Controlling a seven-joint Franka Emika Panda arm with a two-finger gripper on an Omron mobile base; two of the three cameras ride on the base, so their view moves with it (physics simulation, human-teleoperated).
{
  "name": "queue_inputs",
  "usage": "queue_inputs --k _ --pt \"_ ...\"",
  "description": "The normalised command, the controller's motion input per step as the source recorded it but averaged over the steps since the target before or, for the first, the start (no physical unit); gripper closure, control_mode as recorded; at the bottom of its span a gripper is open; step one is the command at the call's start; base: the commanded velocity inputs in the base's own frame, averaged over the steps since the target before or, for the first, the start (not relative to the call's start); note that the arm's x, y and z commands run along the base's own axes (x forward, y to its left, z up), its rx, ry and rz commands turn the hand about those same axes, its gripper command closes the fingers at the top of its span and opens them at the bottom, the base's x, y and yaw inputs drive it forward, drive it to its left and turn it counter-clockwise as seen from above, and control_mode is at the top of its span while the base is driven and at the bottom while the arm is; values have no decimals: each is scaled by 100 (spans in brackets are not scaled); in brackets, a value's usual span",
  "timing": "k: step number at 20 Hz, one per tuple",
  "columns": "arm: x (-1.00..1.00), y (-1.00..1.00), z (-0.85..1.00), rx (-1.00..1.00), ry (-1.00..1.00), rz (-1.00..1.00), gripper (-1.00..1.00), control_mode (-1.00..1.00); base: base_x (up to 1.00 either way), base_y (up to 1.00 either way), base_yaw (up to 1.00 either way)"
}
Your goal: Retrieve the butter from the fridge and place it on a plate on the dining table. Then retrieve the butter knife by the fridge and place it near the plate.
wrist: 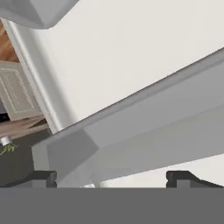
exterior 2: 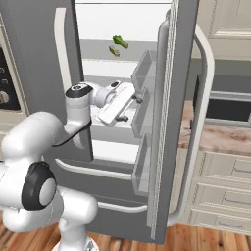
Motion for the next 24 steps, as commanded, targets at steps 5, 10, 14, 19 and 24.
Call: queue_inputs --k 5,10,14,19,24 --pt "5 100 1 4 1 0 -100 -100 0 0 0" --pt "67 90 -28 52 -31 -22 -100 -100 0 0 0" --pt "67 57 -41 62 -56 -33 -100 -100 0 0 0" --pt "19 47 -35 41 -93 -21 -100 -100 0 0 0" --pt "0 1 -12 22 -100 -31 -100 -100 0 0 0"
